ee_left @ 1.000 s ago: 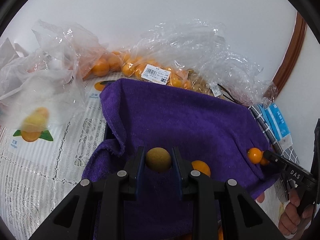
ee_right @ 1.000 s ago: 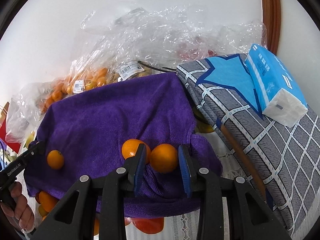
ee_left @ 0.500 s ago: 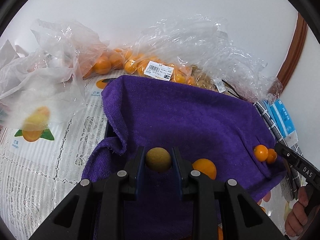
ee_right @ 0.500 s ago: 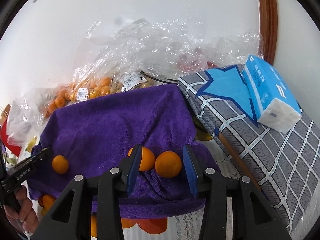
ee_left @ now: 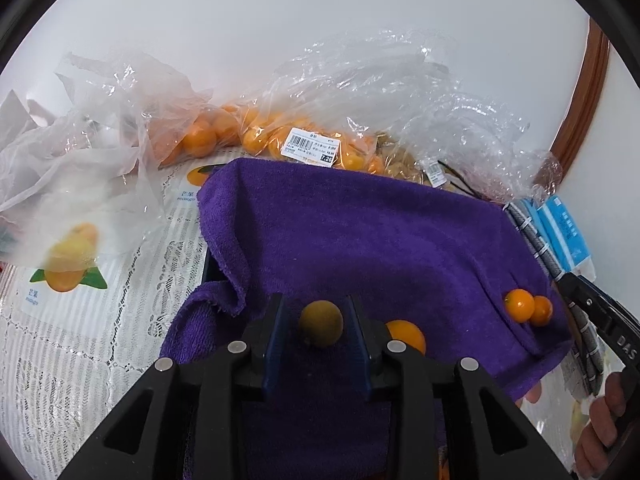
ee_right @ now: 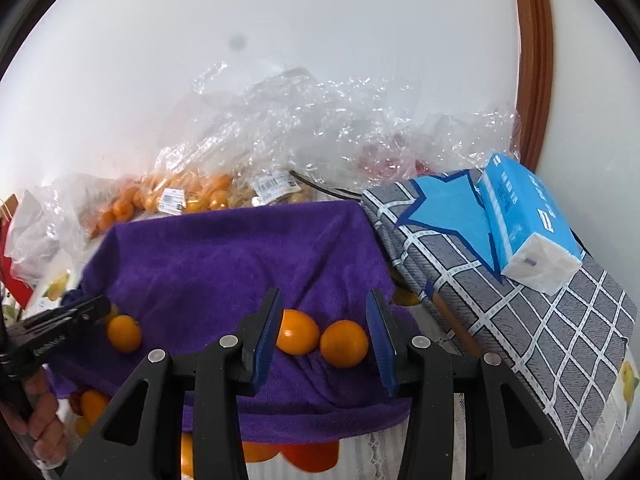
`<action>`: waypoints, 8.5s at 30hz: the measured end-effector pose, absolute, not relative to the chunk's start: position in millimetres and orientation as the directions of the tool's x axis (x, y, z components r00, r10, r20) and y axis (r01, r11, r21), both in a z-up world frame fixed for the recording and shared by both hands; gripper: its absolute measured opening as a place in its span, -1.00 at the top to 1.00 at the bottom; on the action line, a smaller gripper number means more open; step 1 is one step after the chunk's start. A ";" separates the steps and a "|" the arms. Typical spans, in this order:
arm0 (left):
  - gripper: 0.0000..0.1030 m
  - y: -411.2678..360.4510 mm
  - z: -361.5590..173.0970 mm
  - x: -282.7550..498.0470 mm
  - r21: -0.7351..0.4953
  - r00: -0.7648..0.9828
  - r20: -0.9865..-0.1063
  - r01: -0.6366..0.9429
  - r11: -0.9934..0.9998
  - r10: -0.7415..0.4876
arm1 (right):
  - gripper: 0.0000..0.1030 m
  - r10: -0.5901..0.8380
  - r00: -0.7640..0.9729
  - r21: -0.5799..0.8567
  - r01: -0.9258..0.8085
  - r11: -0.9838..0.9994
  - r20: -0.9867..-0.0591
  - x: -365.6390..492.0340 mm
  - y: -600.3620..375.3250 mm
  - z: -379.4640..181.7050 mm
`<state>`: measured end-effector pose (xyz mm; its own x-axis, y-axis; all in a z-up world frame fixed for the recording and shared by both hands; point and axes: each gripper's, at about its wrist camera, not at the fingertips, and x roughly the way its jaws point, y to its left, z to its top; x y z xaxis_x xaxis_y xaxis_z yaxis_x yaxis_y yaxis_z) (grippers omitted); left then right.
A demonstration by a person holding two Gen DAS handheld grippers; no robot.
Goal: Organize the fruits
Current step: 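Lower both fruits onto the towel and open both grippers, then grasp a large orange beside the towel with the right gripper, then lift the orange with the right gripper while the left gripper approaches a red tomato, then carry the orange over the towel with the right gripper while the left gripper carries the red tomato there, then open both grippers to release the orange and tomato onto the towel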
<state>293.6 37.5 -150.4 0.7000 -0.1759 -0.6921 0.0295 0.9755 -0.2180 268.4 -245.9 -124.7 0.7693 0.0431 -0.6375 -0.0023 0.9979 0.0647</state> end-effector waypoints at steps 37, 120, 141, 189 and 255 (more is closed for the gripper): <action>0.36 97.0 -153.8 141.2 -0.226 0.734 -0.668 -0.041 0.973 -0.124 | -0.05 0.152 0.696 0.074 -0.142 0.987 -0.702 136.2 -200.2 -118.7; 0.39 58.6 -169.7 188.1 -0.326 0.640 -0.718 0.036 0.945 -0.272 | 0.37 0.229 0.702 0.225 -0.100 0.969 -0.675 129.9 -254.3 -171.6; 0.55 83.0 -158.9 179.1 -0.454 0.708 -0.625 0.013 0.891 -0.329 | 0.37 0.201 0.711 0.211 -0.075 0.974 -0.674 130.3 -255.3 -172.1; 0.55 48.6 -61.6 158.9 -0.283 0.794 -0.534 0.157 0.946 -0.291 | 0.37 0.102 0.785 0.139 -0.021 0.990 -0.611 167.5 -252.0 -92.4; 0.45 32.8 -125.3 303.5 -0.263 0.702 -0.671 0.076 0.962 -0.239 | 0.11 0.064 0.807 0.104 -0.003 0.995 -0.587 286.2 -251.6 -119.2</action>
